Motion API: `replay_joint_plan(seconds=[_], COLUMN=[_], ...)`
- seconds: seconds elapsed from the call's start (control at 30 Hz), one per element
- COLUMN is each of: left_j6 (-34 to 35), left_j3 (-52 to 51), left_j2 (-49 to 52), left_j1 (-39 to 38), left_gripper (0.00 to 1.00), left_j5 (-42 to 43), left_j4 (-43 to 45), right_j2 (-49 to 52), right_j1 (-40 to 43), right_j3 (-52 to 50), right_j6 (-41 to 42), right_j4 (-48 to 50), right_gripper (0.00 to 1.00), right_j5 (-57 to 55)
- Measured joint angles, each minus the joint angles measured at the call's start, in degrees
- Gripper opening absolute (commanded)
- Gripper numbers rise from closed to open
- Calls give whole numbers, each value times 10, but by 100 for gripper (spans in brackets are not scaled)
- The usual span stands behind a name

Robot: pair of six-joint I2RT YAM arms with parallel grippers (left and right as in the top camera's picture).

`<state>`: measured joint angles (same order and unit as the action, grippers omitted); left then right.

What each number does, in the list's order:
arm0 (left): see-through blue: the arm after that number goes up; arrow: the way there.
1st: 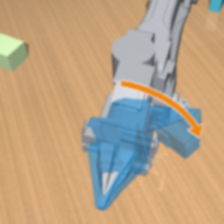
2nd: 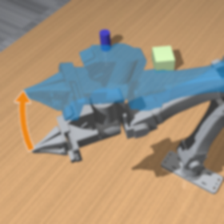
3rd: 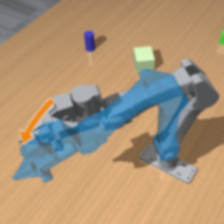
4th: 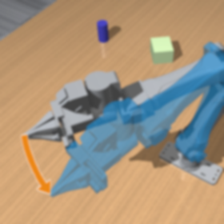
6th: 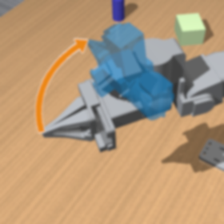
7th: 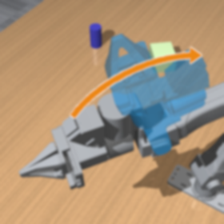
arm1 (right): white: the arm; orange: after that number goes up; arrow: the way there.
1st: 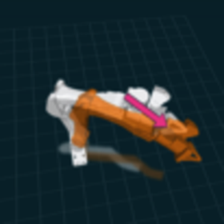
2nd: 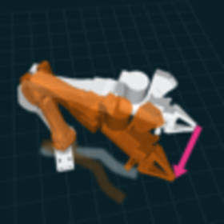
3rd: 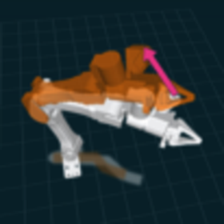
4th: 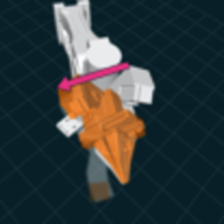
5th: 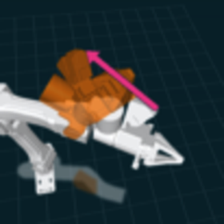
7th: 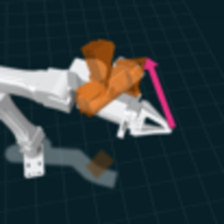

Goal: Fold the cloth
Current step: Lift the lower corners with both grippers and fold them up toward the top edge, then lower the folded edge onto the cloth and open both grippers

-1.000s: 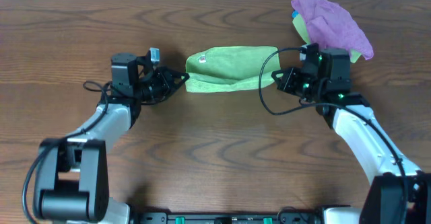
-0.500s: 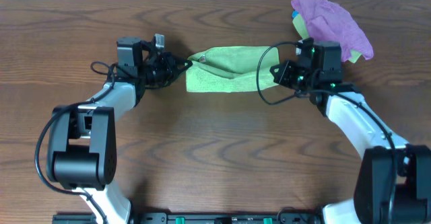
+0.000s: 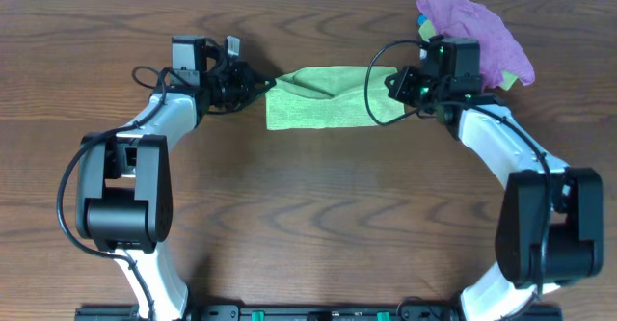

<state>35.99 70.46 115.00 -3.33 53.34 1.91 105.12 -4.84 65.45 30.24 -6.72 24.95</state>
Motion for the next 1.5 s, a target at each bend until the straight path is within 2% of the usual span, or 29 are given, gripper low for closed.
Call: replay_joint_plan(seconds=[0.2, 0.7, 1.1, 1.5], left_j6=[-19, -19, -25, -47], left_j3=[32, 32, 35, 110], left_j2=[2, 12, 72, 90], left_j1=[6, 2, 2, 3], left_gripper=[6, 6, 6, 6], left_j5=[-22, -58, -62, -62], left_j4=[-10, -17, -15, -44], right_j2=[5, 8, 48, 96], right_j1=[4, 22, 12, 12], right_j3=[16, 21, 21, 58], right_j6=[-2, -29, -33, -33], right_j4=[-1, -16, 15, 19], right_gripper=[1, 1, 2, 2], right_j5=[-4, 5, 1, -2])
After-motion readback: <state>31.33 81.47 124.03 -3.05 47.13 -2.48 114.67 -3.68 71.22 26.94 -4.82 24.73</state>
